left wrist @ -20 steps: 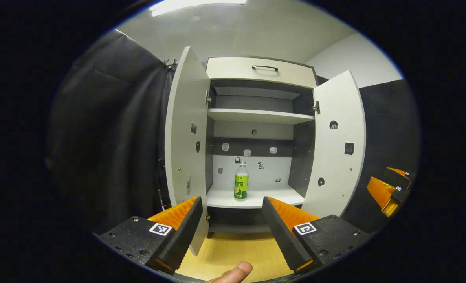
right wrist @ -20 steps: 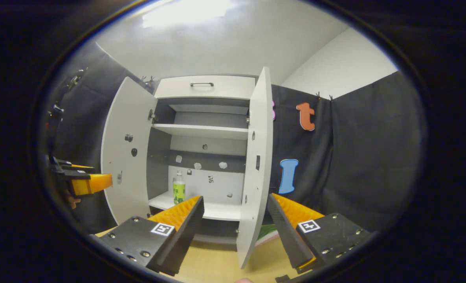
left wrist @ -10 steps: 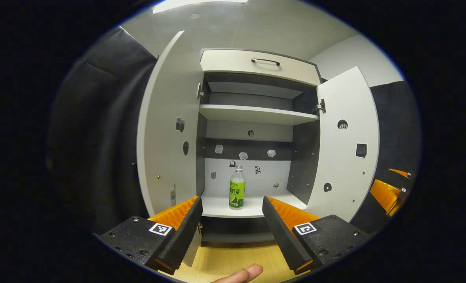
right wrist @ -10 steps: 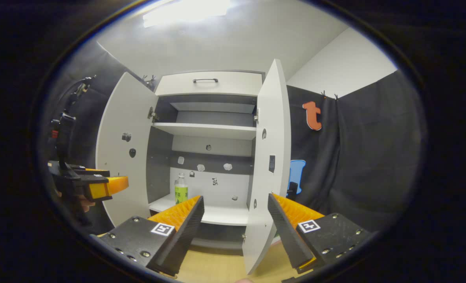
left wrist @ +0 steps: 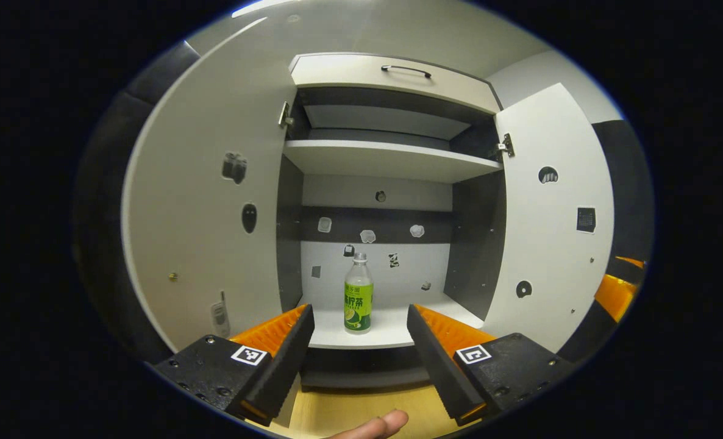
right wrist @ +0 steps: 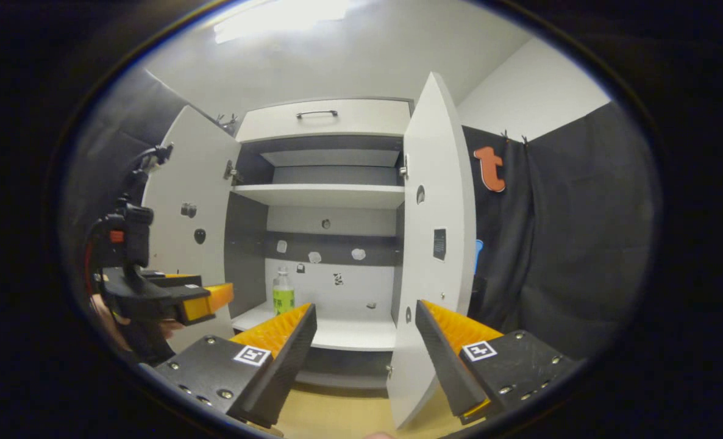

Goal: Grasp the bottle in the cabinet with the left hand and place it on the coaster, then close the right door with the right hand and the left door with the left hand.

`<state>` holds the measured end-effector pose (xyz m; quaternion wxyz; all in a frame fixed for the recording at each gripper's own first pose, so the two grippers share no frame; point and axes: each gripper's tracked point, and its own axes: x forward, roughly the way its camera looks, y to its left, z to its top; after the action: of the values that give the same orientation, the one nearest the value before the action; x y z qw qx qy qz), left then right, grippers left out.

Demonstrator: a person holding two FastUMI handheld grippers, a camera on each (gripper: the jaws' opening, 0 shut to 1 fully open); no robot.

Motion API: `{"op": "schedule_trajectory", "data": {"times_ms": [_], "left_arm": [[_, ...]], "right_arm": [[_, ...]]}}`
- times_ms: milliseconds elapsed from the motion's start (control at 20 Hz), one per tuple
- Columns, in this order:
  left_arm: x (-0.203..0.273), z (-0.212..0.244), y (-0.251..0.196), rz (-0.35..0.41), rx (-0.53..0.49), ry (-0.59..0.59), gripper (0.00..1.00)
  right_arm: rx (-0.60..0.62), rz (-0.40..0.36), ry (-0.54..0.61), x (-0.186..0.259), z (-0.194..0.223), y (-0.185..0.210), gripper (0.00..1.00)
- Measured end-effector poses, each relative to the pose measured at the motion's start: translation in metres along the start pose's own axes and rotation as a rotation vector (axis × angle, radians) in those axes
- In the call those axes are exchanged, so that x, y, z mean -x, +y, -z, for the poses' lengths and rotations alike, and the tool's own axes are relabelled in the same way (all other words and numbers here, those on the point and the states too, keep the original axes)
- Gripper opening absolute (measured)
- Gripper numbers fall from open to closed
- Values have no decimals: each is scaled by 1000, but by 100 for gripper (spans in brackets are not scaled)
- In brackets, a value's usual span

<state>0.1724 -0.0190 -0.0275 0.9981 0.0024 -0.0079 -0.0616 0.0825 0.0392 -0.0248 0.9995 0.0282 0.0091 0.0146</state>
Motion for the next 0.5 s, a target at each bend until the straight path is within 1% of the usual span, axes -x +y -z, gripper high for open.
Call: {"op": "schedule_trajectory", "data": {"times_ms": [100, 150, 300, 500], "left_arm": [[-27, 4, -1, 9, 0, -5, 97], [-41, 7, -1, 10, -1, -8, 97], [-82, 13, 2, 10, 2, -23, 97], [-133, 22, 4, 6, 13, -34, 97]], "right_arm": [[-7, 9, 10, -8, 4, -1, 100], [-8, 15, 14, -11, 6, -2, 99], [3, 39, 24, -17, 10, -8, 99], [-4, 46, 19, -19, 11, -10, 99]]}}
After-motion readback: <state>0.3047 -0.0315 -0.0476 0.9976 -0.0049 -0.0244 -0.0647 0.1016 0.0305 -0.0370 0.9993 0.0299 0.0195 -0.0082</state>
